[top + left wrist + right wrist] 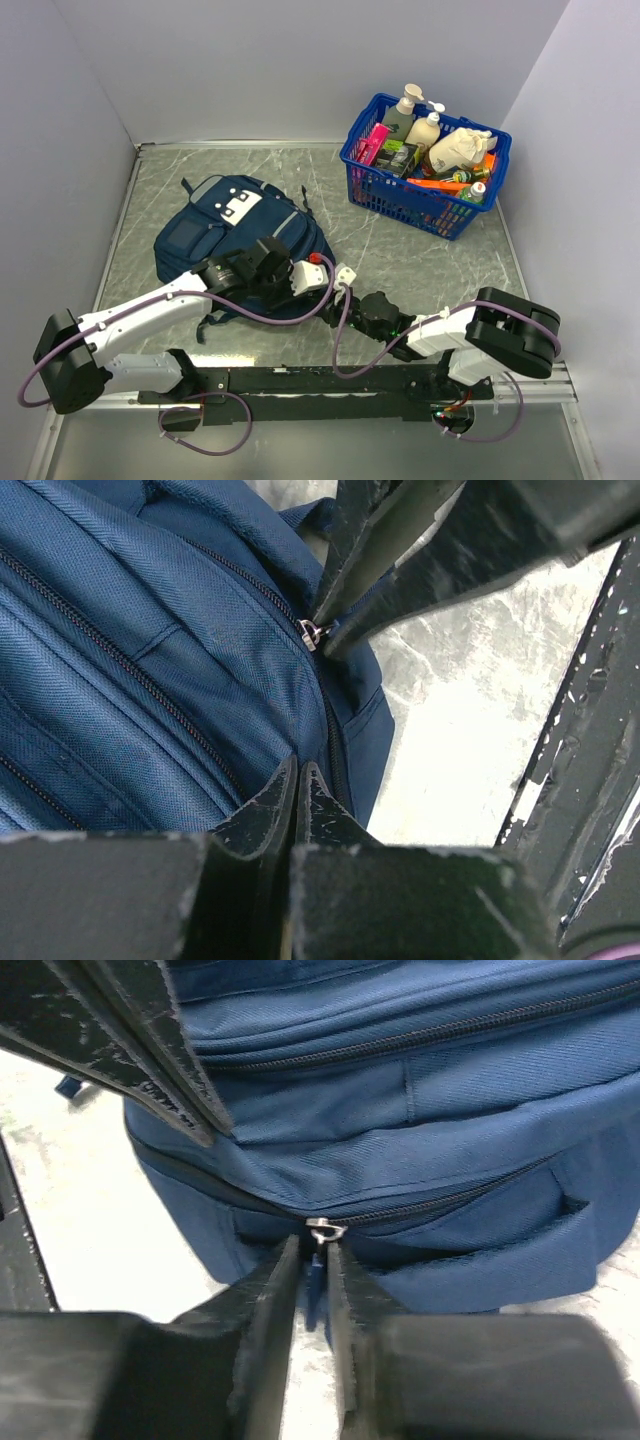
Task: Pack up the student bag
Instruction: Zip the student bag at the center of the board.
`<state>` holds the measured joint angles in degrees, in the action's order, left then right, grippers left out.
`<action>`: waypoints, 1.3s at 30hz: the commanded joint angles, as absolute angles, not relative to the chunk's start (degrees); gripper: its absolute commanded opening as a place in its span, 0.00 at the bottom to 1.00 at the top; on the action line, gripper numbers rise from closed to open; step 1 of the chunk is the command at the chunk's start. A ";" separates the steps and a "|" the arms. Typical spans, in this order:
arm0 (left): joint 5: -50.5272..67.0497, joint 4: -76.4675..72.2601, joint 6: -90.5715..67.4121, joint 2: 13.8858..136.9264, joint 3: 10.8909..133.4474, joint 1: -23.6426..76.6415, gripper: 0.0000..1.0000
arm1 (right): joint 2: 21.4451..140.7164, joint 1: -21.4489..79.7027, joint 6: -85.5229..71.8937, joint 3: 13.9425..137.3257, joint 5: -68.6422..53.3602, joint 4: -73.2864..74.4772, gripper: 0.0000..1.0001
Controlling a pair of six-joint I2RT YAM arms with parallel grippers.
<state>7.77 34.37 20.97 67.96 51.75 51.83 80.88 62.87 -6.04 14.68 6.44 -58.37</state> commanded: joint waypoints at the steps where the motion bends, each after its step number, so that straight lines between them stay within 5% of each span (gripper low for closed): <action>1: 10.10 33.31 22.06 65.30 53.26 51.94 0.01 | 79.46 63.28 -5.28 14.85 6.86 -57.84 0.14; 4: 11.07 34.19 22.93 65.48 53.79 51.94 0.01 | 77.44 63.28 -4.75 14.94 7.03 -54.50 0.00; 16: 19.32 38.84 26.89 65.04 55.37 51.94 0.01 | 67.41 53.73 -7.29 12.48 4.32 -45.36 0.00; 26: 31.02 55.00 43.40 64.78 58.01 53.26 0.01 | 74.00 43.69 -8.61 21.79 0.62 -37.70 0.00; 35: 24.80 57.93 47.29 60.39 51.16 53.26 0.01 | 76.65 37.53 -9.67 26.98 10.01 -37.79 0.00; 39: 18.11 53.45 45.35 57.49 46.24 50.55 0.01 | 71.56 37.53 -11.24 24.70 4.42 -36.92 0.00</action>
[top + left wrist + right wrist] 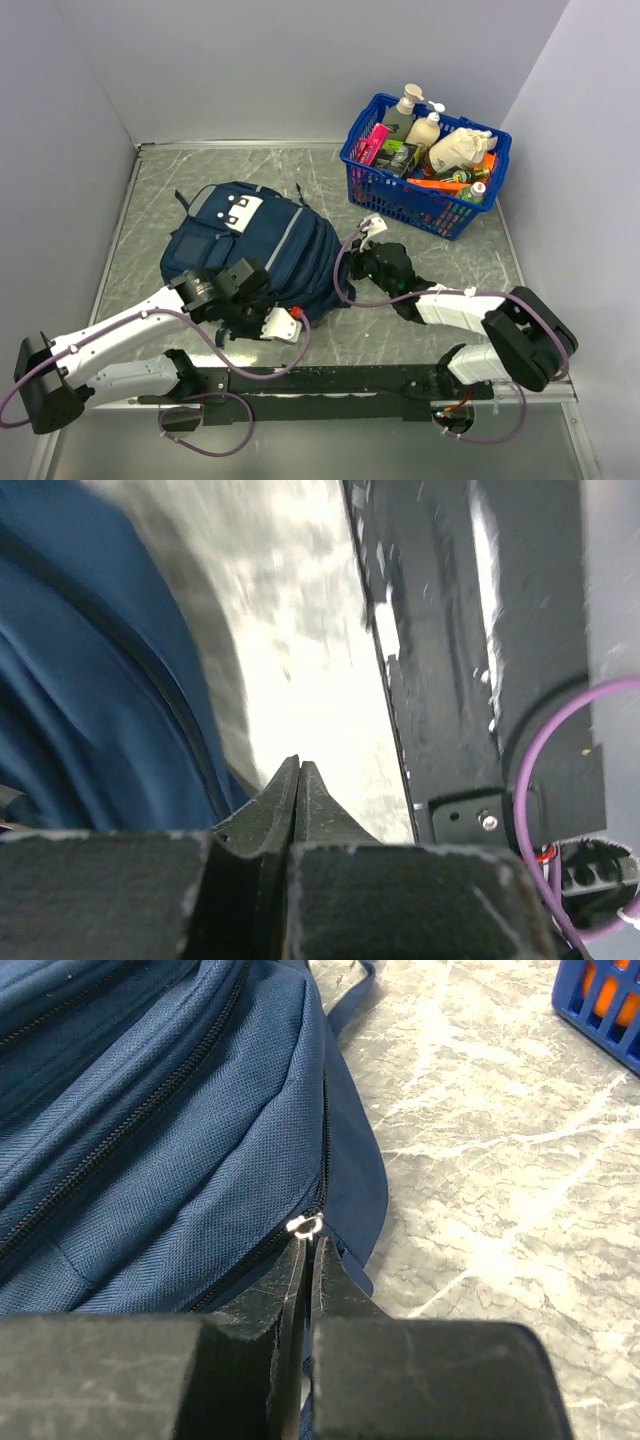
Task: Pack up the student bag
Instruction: Zip the student bag at the center of the board.
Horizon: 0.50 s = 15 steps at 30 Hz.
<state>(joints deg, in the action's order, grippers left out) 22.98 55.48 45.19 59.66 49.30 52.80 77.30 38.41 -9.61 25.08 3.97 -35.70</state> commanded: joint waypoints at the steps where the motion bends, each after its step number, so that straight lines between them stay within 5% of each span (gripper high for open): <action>1: 17.32 52.05 44.74 56.09 45.88 48.36 0.01 | 70.85 38.23 -11.86 23.57 0.22 -35.87 0.00; 5: 12.74 39.49 35.45 54.05 45.17 45.18 0.01 | 69.78 42.80 -14.41 20.13 -5.08 -35.69 0.00; 8: 17.04 37.97 31.05 54.93 46.40 45.09 0.32 | 70.58 44.38 -16.26 17.93 -6.85 -37.78 0.00; 9: 17.92 36.84 29.29 55.71 47.36 45.17 0.64 | 71.01 44.47 -17.22 17.67 -6.86 -38.14 0.00; 15: 22.85 31.75 20.13 60.72 53.25 50.17 0.94 | 71.19 44.82 -18.37 17.93 -10.19 -38.76 0.00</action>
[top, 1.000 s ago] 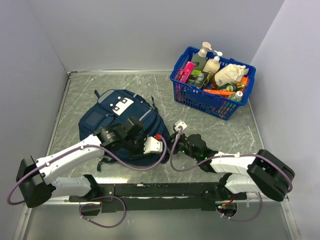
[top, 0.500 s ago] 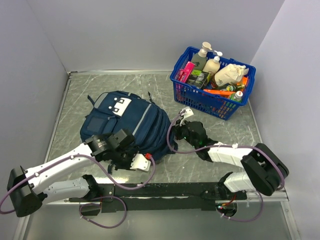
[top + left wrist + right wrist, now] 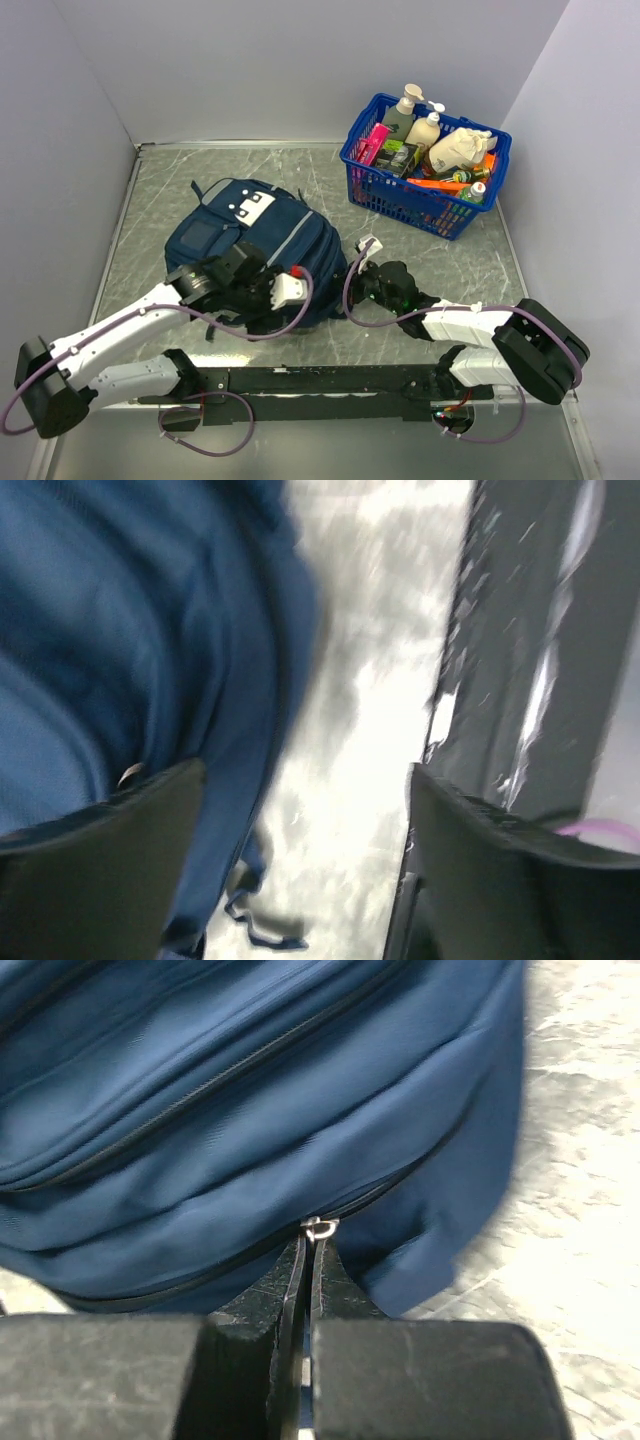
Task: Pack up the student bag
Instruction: Zip the student bag at the center of the board.
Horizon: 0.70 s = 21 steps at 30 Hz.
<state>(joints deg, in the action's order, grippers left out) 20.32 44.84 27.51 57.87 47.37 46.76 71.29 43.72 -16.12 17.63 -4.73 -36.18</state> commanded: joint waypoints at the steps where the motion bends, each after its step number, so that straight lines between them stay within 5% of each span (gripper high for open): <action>1: 22.24 30.68 19.60 61.34 53.26 51.49 0.95 | 71.10 45.00 -18.46 18.28 -10.11 -38.24 0.00; 21: -11.24 11.61 20.21 73.04 50.01 59.06 0.81 | 66.89 45.09 -19.86 15.82 -11.07 -39.90 0.00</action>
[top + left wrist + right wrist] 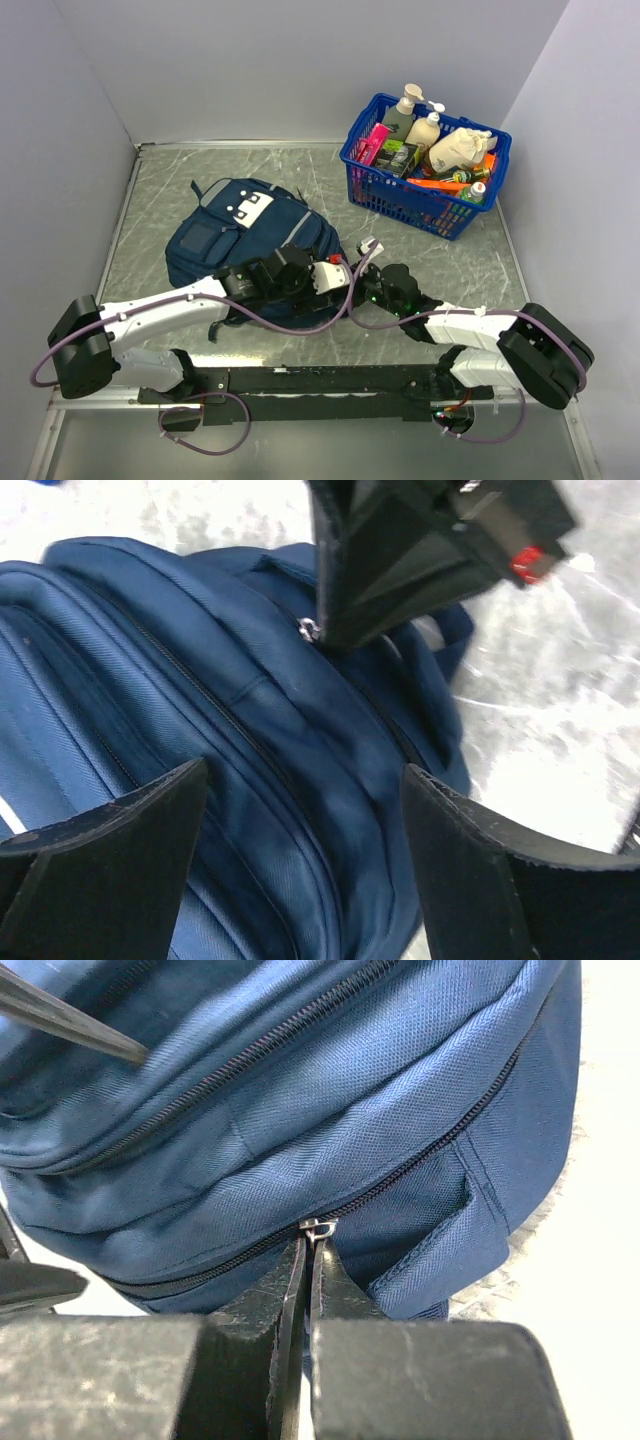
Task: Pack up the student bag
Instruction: Zip the student bag at the center of the board.
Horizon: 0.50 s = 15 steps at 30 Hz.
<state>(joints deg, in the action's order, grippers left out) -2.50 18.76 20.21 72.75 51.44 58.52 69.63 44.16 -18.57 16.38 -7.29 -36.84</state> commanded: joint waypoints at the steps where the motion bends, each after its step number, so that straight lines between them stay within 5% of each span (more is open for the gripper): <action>1: -13.60 10.91 20.39 73.12 49.84 59.06 0.80 | 66.28 45.00 -20.04 15.73 -11.34 -39.82 0.00; 11: -10.84 10.45 17.13 75.41 48.79 58.97 0.58 | 65.39 45.09 -20.83 14.68 -14.24 -39.46 0.00; 15: -5.55 12.57 17.75 76.46 46.67 59.24 0.58 | 65.30 45.09 -20.92 15.12 -14.77 -39.55 0.00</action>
